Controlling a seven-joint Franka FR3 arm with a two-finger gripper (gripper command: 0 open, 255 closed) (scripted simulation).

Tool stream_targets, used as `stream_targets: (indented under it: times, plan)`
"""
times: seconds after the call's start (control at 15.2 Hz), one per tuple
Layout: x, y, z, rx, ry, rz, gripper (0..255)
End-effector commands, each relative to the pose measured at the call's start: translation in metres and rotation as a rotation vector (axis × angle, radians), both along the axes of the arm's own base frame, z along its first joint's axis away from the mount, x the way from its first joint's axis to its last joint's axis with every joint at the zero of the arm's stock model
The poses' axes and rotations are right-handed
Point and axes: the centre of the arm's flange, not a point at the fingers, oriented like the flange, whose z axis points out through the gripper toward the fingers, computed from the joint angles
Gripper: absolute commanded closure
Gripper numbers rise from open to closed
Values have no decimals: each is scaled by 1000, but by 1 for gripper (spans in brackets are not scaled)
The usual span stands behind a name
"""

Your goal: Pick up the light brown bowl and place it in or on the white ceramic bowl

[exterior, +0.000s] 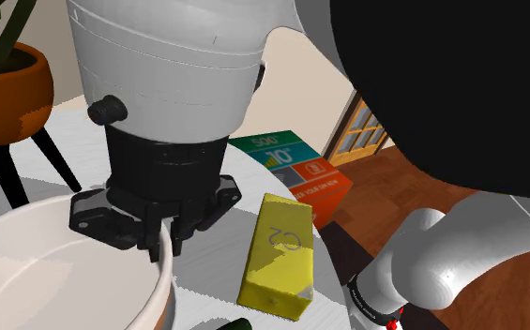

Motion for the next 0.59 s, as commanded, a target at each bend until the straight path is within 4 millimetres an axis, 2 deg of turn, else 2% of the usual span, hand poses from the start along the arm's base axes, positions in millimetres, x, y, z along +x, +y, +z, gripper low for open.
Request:
stream_targets:
  times: [0.0, 0.53]
  plan:
    - [0, 0, -10, 1, -1, 0, 255]
    - [0, 0, -50, 1, -1, 0, 255]
